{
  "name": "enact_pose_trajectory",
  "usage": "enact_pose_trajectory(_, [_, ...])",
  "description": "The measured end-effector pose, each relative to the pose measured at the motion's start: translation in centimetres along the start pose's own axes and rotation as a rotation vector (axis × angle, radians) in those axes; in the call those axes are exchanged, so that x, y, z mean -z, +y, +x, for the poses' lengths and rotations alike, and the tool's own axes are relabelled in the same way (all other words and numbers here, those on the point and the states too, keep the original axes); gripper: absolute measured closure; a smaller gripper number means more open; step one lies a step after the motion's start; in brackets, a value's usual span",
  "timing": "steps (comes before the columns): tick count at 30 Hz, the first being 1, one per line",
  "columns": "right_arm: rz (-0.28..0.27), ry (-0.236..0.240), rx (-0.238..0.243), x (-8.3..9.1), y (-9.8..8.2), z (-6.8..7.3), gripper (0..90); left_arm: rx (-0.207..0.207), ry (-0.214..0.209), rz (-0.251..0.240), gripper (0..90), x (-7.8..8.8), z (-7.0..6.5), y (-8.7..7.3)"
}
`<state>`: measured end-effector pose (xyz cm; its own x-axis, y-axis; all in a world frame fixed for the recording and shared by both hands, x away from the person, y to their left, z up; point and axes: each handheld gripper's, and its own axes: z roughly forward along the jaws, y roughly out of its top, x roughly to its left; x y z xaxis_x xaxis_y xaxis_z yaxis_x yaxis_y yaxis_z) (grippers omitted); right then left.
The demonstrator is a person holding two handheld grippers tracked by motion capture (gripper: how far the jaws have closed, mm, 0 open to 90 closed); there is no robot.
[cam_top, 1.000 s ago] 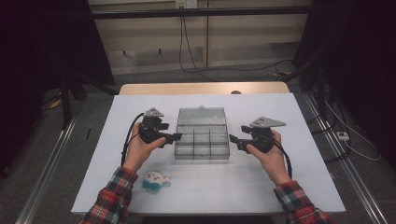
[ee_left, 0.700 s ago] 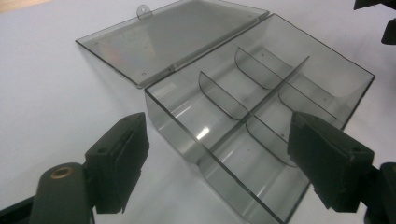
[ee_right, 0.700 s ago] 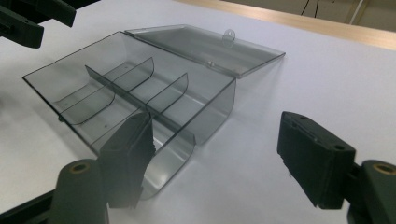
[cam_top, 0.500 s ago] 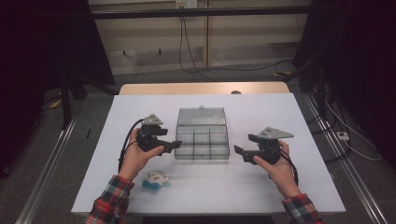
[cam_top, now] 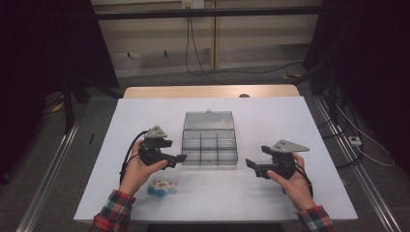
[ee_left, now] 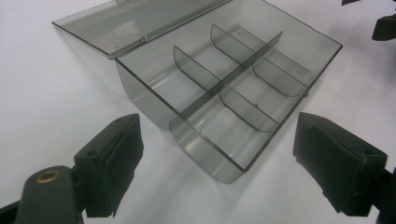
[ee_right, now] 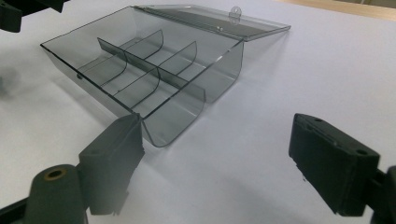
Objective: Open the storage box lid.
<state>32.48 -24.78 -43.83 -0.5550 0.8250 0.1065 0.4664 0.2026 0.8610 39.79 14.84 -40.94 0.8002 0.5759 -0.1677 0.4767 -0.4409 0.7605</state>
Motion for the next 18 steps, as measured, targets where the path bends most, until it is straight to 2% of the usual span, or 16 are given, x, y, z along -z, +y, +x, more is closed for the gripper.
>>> enact_pose_trajectory(9, [-0.008, -0.008, -0.012, 0.9, -0.6, -0.1, 15.5, -0.024, -0.014, 0.018, 14.4, 0.4, -0.8, -1.1])
enact_pose_trajectory(14, [-0.010, -0.009, -0.010, 1.2, -1.0, -0.1, 15.0, -0.033, -0.017, 0.011, 14.3, 0.9, -1.0, -1.7])
enact_pose_trajectory(16, [-0.007, -0.008, -0.016, 1.3, -1.1, -0.1, 14.7, -0.032, -0.022, 0.026, 14.3, 1.1, -1.0, -2.0])
enact_pose_trajectory(18, [-0.007, -0.008, -0.016, 1.4, -1.2, -0.1, 14.6, -0.026, -0.020, 0.020, 14.2, 1.1, -1.1, -2.3])
